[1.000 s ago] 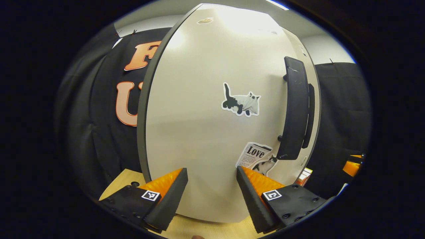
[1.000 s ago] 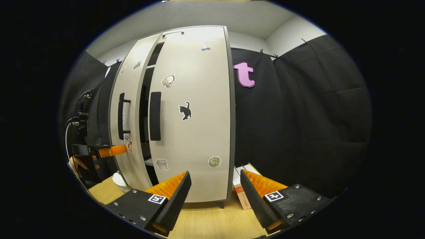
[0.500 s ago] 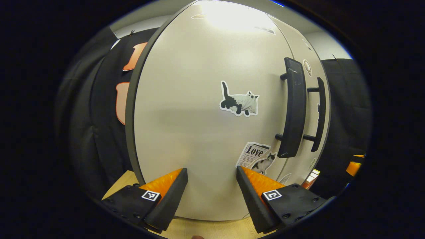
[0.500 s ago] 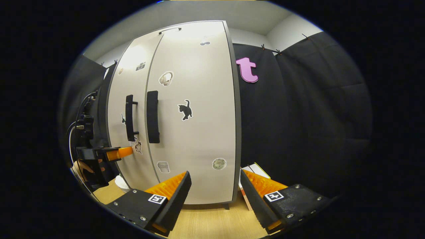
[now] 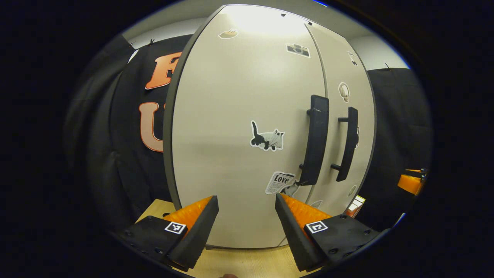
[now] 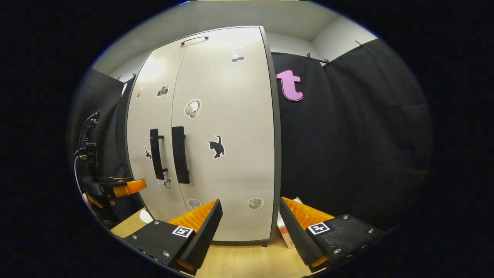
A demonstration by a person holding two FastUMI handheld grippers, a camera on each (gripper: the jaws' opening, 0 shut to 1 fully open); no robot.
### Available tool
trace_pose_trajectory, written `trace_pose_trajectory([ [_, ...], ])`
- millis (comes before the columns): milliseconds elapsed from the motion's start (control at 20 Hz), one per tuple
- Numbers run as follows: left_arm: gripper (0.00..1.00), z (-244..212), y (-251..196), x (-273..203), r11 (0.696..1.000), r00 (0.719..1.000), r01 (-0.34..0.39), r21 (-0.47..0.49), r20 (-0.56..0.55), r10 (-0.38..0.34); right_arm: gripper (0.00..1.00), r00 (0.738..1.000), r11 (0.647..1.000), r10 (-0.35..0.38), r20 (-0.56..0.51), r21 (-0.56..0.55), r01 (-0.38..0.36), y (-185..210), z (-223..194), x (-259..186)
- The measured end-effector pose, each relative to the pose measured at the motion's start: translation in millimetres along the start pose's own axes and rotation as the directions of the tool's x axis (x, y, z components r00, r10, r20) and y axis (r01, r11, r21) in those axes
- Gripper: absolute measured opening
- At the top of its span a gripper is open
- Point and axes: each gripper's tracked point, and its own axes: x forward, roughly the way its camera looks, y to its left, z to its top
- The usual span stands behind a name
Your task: Grab one shoe with the right hand and put it into the shoe cabinet, grab the other shoe with the left hand and put it into the shoe cabinet; then close the right door with the right hand and the left door with the left hand.
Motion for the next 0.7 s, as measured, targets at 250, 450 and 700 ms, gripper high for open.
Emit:
trace_pose_trajectory([
  [250,0.97,32,31,-57,0.998,1.0,-0.026,-0.056,0.003,0.026,0.92,1.0,1.0,0.005,0.011,-0.011,-0.005,-6,34,-17],
  [450,0.97,68,62,-100,0.997,0.996,-0.064,-0.053,0.052,0.067,0.92,0.999,1.0,-0.003,0.045,-0.03,0.004,-14,60,-29],
  [700,0.97,107,110,-154,0.984,0.977,-0.175,0.025,0.126,0.171,0.92,0.996,0.999,-0.017,0.086,-0.028,0.019,-21,85,-43],
])
